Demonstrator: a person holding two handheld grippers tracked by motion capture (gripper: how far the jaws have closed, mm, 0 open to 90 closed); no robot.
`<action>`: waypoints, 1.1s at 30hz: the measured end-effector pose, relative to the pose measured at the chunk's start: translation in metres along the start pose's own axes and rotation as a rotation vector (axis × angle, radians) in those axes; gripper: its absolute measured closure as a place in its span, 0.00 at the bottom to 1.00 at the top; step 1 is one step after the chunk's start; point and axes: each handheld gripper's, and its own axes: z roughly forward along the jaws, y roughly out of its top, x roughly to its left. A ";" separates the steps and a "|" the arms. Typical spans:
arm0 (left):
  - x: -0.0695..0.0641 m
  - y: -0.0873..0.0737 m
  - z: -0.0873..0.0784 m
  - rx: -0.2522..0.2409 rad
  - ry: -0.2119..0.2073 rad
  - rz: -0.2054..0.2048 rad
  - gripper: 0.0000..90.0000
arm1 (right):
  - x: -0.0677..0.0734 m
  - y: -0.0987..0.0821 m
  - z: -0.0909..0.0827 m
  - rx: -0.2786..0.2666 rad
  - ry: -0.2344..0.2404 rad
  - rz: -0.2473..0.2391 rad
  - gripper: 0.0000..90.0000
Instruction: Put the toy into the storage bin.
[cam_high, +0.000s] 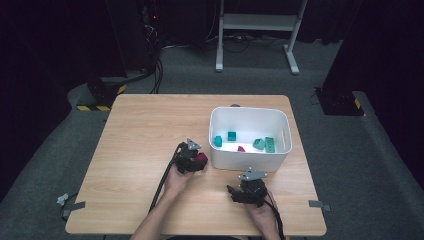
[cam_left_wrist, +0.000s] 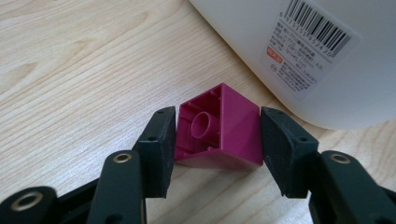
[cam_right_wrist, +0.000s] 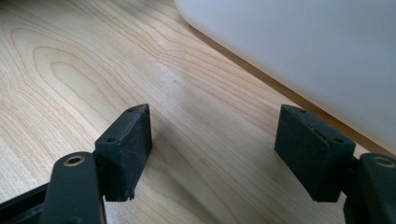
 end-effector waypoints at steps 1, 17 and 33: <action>0.000 0.000 -0.002 -0.003 -0.002 -0.007 0.53 | 0.000 0.000 0.000 0.000 0.000 0.000 0.30; 0.017 0.006 -0.037 -0.089 -0.107 -0.102 0.53 | 0.000 0.000 0.000 0.000 0.000 0.000 0.30; 0.021 0.027 -0.077 -0.130 -0.139 -0.075 0.53 | 0.000 0.000 0.000 0.000 0.000 0.000 0.31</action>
